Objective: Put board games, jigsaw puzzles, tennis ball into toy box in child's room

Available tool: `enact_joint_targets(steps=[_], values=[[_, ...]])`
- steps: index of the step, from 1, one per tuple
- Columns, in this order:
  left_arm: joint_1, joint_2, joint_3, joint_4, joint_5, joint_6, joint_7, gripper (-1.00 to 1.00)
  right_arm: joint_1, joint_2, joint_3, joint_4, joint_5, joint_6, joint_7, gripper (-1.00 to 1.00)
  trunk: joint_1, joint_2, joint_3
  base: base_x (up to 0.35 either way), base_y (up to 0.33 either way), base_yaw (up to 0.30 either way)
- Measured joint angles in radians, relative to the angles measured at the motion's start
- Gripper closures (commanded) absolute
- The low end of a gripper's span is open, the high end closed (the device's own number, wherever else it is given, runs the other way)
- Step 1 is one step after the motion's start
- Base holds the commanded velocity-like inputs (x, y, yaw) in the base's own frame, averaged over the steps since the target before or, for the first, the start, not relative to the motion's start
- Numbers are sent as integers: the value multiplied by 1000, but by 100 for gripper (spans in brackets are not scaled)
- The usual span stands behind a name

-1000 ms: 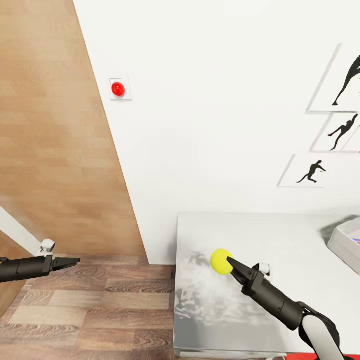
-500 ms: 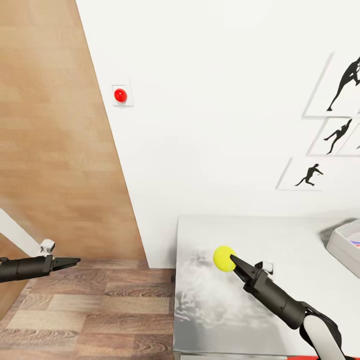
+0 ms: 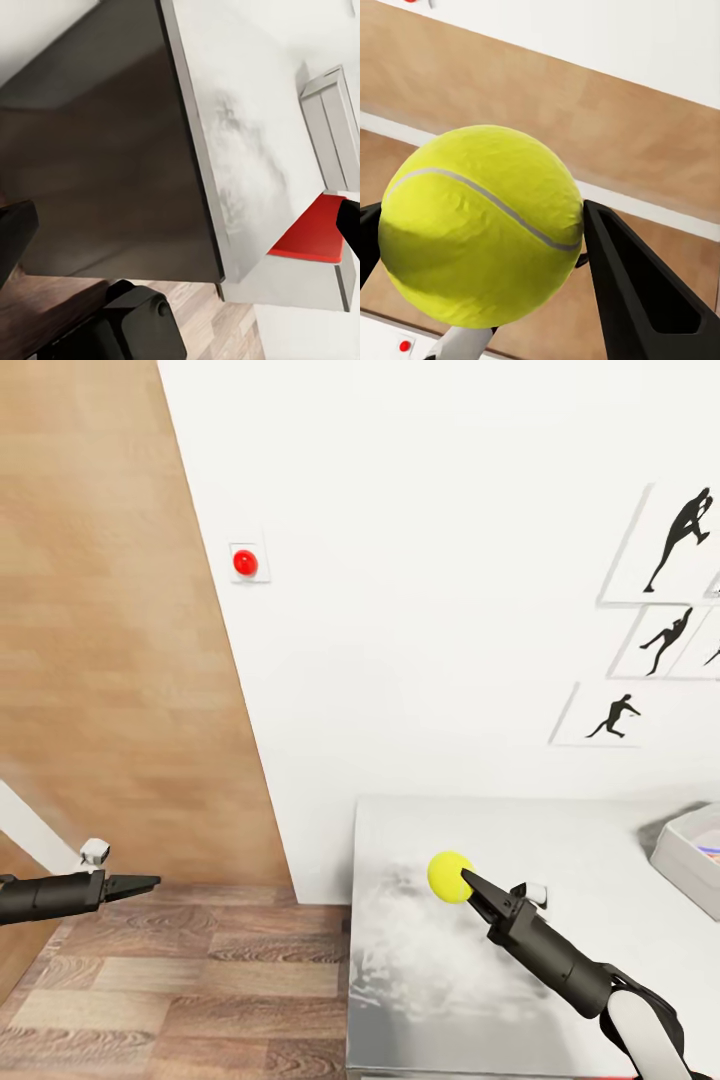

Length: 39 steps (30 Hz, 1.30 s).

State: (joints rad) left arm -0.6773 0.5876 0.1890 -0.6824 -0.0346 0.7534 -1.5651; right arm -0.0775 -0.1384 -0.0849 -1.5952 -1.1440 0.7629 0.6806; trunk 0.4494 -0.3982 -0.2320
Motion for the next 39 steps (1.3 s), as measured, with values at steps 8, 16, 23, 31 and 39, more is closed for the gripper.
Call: enact_joint_targets(steps=[8, 16, 23, 31, 39], values=[[0, -1, 0, 0, 0, 0, 0, -100, 0, 0, 0, 0, 0, -3, 0, 100, 0, 0, 13, 0, 0, -100], [0, 0, 0, 0, 1, 0, 0, -100, 0, 0, 4, 0, 18, -13, 0, 100, 0, 0, 25, 0, 0, -179], [0, -2, 1, 0, 6, 2, 0, -100, 0, 0, 4, 0, 21, -15, -1, 100, 0, 0, 35, 0, 0, -199], [0, -3, 13, -4, 10, 9, 0, -100, 0, 0, -1, 0, 22, -14, 1, 100, 0, 0, 45, 0, 0, -164], [0, -5, 14, -5, 18, 9, -1, -100, 0, 5, 4, 0, 41, -15, -7, 100, 0, 0, 46, -110, 0, -16]])
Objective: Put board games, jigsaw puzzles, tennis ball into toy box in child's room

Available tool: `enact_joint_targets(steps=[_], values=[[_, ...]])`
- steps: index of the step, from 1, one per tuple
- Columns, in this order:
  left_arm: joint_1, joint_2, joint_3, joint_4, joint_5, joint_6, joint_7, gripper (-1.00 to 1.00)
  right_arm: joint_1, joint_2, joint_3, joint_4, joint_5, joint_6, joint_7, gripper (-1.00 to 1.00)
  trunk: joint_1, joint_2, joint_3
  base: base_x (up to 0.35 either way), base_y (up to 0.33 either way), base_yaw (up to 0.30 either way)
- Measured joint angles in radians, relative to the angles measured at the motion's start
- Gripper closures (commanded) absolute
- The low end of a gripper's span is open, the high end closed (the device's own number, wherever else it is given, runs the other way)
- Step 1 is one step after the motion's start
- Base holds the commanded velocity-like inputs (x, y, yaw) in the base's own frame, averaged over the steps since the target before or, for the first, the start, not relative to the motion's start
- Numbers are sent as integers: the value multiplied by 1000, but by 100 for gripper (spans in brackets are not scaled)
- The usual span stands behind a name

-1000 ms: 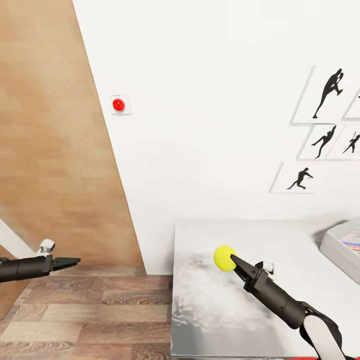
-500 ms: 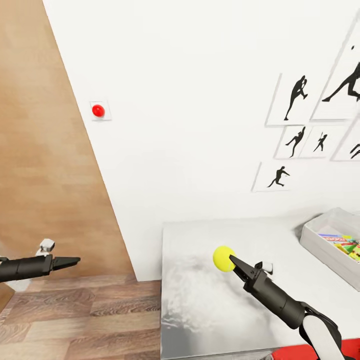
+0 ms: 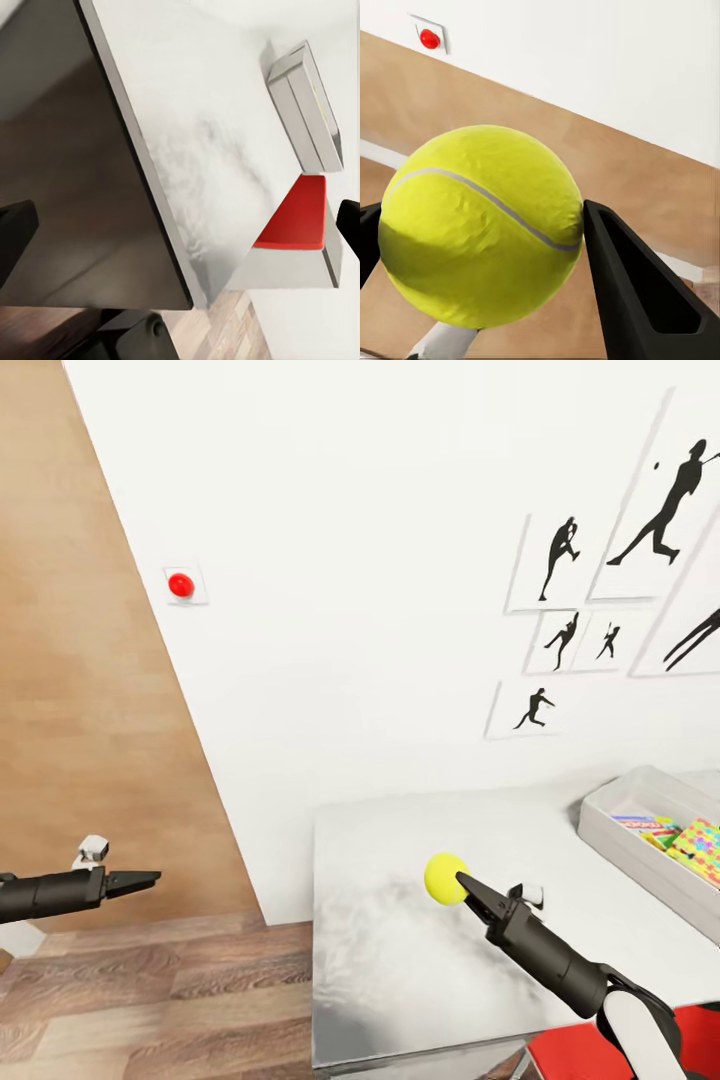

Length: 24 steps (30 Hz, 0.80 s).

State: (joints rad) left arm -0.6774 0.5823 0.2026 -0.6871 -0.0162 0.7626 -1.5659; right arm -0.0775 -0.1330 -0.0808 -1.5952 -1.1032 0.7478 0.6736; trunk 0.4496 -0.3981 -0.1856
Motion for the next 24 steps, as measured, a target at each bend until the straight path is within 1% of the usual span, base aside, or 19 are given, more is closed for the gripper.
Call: enact_joint_targets(steps=[2, 5, 10, 14, 18, 24], values=[[0, -2, 0, 0, 1, 0, 0, -100, 0, 1, -4, 0, 12, 0, 4, 100, 0, 0, 0, -27, 0, -1], [0, 0, 1, 0, 3, 0, 0, -100, 0, 3, -7, 0, 20, 0, 5, 100, 0, 0, 0, -7, 0, 0], [0, 0, 0, 0, 3, -1, 0, -100, 0, 4, -6, 0, 21, 0, 6, 100, 0, 0, 0, 0, 0, -7], [0, 0, 1, 0, 2, -2, 0, -100, 0, 4, -7, 0, 22, 0, 7, 100, 0, 0, 3, 0, -35, -145], [0, 0, 1, 1, 3, -4, 0, -100, 0, 3, -8, 0, 22, 0, 7, 100, 0, 0, 7, 0, -205, -206], [0, 2, 1, 1, 3, -7, 0, -100, 0, 3, -8, -1, 23, 0, 7, 100, 0, 0, 14, 0, -282, -220]])
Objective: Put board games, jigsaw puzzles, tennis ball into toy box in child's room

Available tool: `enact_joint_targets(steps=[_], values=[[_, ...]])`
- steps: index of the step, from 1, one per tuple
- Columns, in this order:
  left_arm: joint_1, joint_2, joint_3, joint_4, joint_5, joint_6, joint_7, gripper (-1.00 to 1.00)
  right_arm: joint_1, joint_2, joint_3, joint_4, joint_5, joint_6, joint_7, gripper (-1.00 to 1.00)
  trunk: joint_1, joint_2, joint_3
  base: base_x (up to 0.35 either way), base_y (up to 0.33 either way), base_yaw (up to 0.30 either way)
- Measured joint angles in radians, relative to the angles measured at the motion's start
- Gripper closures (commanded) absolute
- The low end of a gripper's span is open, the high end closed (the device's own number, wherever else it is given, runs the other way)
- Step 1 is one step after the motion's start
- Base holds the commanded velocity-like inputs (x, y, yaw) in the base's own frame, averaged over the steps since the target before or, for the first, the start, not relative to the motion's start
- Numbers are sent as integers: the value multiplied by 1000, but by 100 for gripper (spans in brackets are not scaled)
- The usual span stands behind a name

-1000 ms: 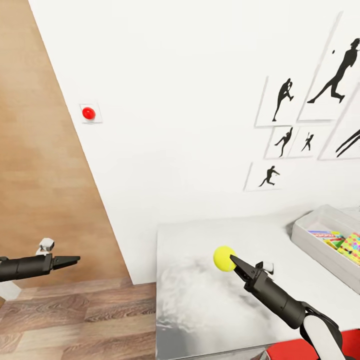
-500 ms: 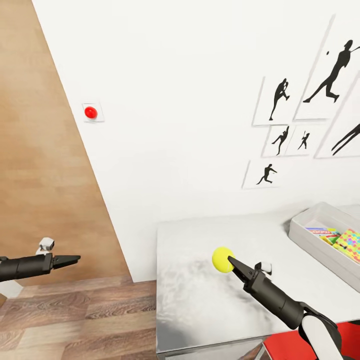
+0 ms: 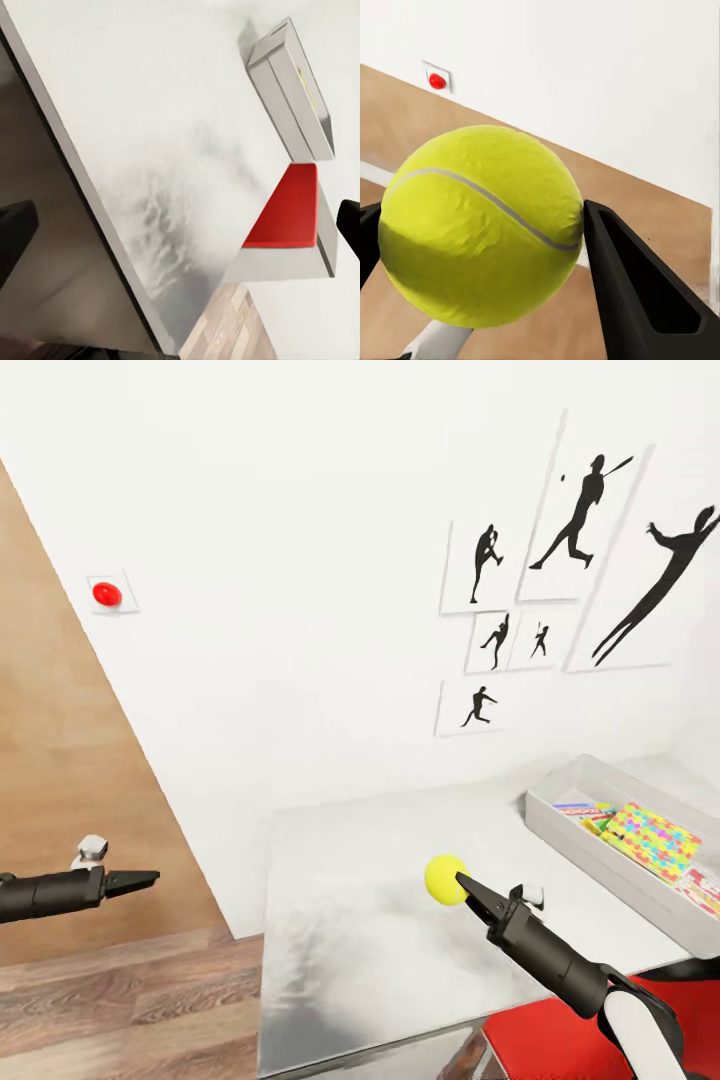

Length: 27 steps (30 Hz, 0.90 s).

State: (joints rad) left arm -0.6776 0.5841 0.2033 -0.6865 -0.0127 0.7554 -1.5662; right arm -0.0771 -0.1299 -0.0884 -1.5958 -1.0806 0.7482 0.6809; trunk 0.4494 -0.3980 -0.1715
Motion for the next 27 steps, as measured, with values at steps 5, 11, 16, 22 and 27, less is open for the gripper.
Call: enact_joint_targets(steps=[5, 11, 16, 22, 27], values=[[0, 0, 0, 0, -1, -1, 0, -100, 0, 1, 1, 0, 0, 0, 0, 100, 0, 0, 6, -32, -296, -222], [0, 0, -1, 0, -1, -2, 0, -100, 0, 0, 0, 0, 0, 0, 1, 100, 0, 0, 13, -97, -297, -222], [0, -1, -1, 0, -1, -2, 0, -100, 0, -1, 0, 0, 0, 0, 2, 100, 0, 0, 19, -107, -297, -222], [0, -1, -1, -1, -1, -3, 0, -100, 0, -2, 0, 0, 0, -1, 1, 100, 0, 0, 24, -108, -297, -124], [0, -3, -1, -2, -1, -3, 0, -100, 0, -3, 0, 0, 0, -2, 2, 100, 0, 0, 24, -59, -303, -9]])
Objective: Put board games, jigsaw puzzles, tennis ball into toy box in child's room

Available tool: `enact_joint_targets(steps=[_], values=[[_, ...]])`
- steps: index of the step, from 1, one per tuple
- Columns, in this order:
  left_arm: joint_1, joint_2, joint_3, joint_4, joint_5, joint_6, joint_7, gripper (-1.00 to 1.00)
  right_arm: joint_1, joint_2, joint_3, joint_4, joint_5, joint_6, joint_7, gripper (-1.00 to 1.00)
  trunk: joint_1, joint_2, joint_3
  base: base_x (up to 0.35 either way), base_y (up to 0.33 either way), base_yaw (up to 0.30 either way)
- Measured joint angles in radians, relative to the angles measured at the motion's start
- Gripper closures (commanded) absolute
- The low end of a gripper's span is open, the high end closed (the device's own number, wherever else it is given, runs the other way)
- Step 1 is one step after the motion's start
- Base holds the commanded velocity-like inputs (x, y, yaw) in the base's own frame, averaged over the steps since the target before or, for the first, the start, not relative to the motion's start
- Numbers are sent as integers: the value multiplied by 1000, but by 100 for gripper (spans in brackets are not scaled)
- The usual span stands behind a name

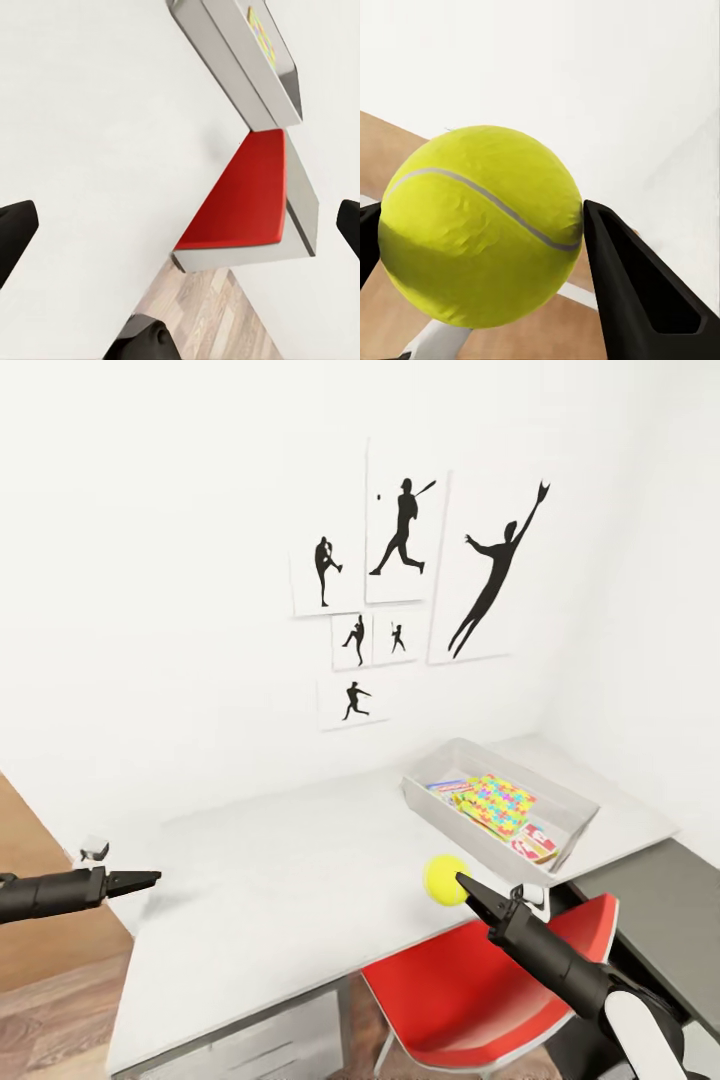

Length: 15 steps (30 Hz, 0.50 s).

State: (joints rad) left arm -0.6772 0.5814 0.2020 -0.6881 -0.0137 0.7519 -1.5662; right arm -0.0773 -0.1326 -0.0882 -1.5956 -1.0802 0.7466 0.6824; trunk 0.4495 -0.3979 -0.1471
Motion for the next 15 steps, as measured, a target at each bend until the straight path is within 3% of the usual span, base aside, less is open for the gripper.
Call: enact_joint_targets(steps=[8, 15], values=[[0, -4, -1, 0, 0, 0, 0, -100, 0, 2, 3, 0, 0, -6, 0, 100, 0, 0, 0, -2, -323, -11], [0, -6, -1, 0, 0, 0, 0, -100, 0, 2, 2, 0, 0, -8, 0, 100, 0, 0, 6, 0, -343, -141]])
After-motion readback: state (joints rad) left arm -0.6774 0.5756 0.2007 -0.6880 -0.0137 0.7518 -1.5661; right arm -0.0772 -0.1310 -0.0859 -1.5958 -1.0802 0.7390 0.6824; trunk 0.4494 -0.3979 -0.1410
